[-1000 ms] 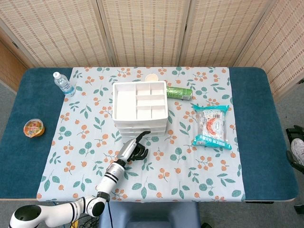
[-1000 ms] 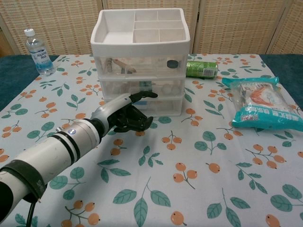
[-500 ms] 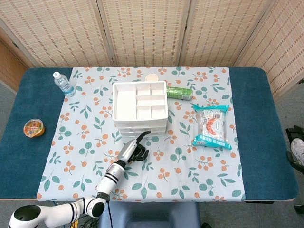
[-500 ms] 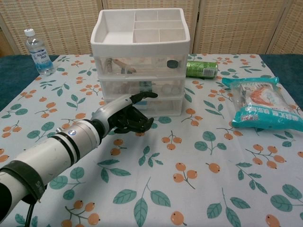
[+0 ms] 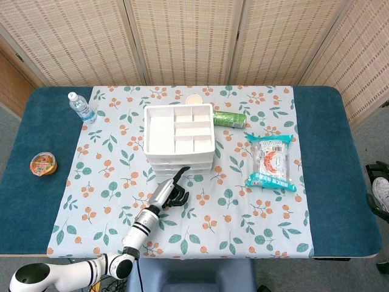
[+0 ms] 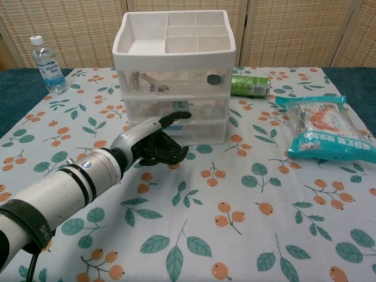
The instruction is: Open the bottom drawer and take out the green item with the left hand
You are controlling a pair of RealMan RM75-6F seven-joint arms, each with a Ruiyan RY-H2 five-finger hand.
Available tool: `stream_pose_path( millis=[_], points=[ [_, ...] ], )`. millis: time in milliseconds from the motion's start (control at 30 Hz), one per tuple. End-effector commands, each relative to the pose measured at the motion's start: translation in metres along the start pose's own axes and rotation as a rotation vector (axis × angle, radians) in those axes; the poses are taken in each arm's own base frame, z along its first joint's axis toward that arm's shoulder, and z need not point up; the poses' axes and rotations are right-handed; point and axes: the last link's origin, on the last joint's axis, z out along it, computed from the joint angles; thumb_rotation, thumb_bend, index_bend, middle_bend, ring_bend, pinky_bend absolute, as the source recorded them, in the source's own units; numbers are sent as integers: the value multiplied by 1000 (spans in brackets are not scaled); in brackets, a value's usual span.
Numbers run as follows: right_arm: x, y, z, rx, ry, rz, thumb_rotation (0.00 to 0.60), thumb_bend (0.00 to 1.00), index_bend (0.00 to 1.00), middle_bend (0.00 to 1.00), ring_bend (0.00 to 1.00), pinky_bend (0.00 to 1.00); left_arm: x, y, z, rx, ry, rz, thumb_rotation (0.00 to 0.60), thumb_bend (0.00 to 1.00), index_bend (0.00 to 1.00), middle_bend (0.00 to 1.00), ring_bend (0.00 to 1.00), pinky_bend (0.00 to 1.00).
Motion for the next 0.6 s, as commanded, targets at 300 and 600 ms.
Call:
stream_pose_path(
  millis=[300,600],
  points=[
    [1,2,-1,-6,3,-1,600,362,130,229,222,248,-3,-1,5,18,-27,-56,600,507,0,881,939,1000],
    [0,3,-1,-10,0,1,600,362,130,229,222,248,-2,2,6,1,-18,-88,600,508,62,881,939,1000]
  ],
)
